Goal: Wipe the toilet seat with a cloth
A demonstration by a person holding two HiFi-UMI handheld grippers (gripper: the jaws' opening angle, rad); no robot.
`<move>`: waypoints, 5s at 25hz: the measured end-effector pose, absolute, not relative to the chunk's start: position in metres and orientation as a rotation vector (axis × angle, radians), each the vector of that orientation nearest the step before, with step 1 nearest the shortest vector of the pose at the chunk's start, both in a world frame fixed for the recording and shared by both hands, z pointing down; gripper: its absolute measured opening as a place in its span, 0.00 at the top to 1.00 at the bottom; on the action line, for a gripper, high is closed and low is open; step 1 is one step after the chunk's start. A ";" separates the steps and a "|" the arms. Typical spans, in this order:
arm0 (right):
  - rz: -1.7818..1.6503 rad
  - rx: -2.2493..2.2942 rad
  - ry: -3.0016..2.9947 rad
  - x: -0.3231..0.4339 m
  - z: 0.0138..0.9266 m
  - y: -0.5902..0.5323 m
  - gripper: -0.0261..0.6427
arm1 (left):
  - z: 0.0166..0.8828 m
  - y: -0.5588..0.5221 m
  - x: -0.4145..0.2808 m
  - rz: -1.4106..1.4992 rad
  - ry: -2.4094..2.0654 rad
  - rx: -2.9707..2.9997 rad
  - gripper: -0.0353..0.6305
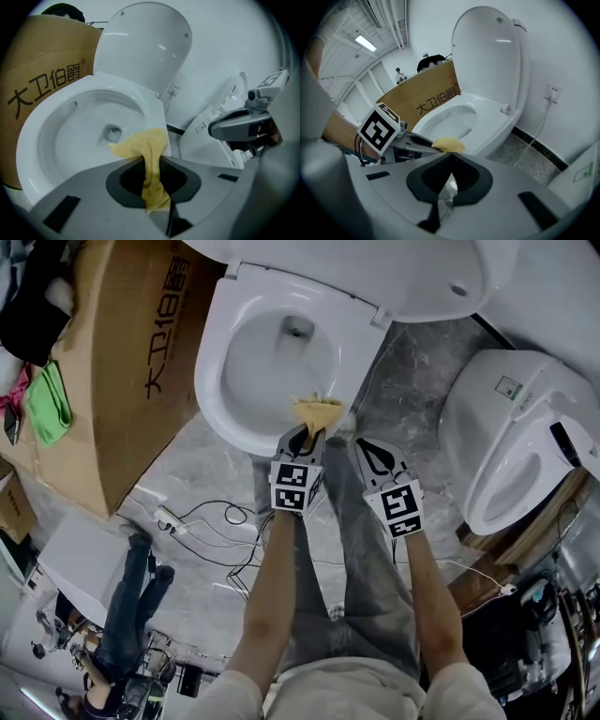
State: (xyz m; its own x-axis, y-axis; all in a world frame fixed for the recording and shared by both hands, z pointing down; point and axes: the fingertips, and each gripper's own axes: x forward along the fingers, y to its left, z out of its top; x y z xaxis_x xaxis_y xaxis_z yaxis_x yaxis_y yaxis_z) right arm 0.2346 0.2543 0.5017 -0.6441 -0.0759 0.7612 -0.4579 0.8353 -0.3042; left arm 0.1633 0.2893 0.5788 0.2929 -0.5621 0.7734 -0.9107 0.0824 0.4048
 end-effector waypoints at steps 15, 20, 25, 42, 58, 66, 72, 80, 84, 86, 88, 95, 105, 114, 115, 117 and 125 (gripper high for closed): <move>0.617 0.456 -2.219 0.236 0.503 0.215 0.95 | 0.575 0.225 0.175 0.551 -1.331 1.720 0.82; 0.614 0.489 -2.219 0.237 0.503 0.203 0.95 | 0.574 0.198 0.177 0.573 -1.302 1.767 0.82; 0.615 0.508 -2.219 0.237 0.503 0.195 0.95 | 0.572 0.178 0.178 0.590 -1.274 1.808 0.82; 0.635 0.646 -2.221 0.215 0.497 0.148 0.95 | 0.568 0.111 0.165 0.656 -1.197 1.913 0.82; 0.639 0.736 -2.220 0.178 0.490 0.123 0.95 | 0.561 0.064 0.129 0.664 -1.193 1.985 0.82; 0.627 0.747 -2.228 0.154 0.486 0.114 0.95 | 0.560 0.059 0.102 0.683 -1.196 2.004 0.82; 0.621 0.730 -2.233 0.135 0.485 0.116 0.95 | 0.560 0.056 0.067 0.689 -1.242 1.988 0.82; 0.601 0.704 -2.241 0.115 0.485 0.121 0.95 | 0.558 0.055 0.019 0.679 -1.324 1.936 0.82; 0.590 0.695 -2.250 0.103 0.483 0.121 0.95 | 0.559 0.061 -0.006 0.683 -1.351 1.917 0.82; 0.587 0.687 -2.255 0.096 0.483 0.123 0.95 | 0.560 0.063 -0.018 0.681 -1.370 1.901 0.82; 0.585 0.677 -2.259 0.090 0.483 0.126 0.95 | 0.560 0.066 -0.029 0.675 -1.389 1.884 0.82; 0.571 0.642 -2.262 0.078 0.482 0.139 0.95 | 0.560 0.076 -0.062 0.673 -1.443 1.830 0.82; 0.545 0.602 -2.274 0.063 0.479 0.151 0.95 | 0.568 0.113 -0.105 0.693 -1.498 1.750 0.82; 0.533 0.555 -2.283 0.056 0.478 0.173 0.95 | 0.572 0.151 -0.119 0.700 -1.525 1.699 0.82; 0.530 0.553 -2.284 0.057 0.478 0.174 0.95 | 0.572 0.155 -0.120 0.699 -1.528 1.694 0.82; 0.523 0.551 -2.285 0.059 0.477 0.177 0.95 | 0.573 0.162 -0.121 0.700 -1.534 1.682 0.82; 0.504 0.536 -2.291 0.069 0.473 0.188 0.95 | 0.573 0.194 -0.124 0.707 -1.565 1.638 0.82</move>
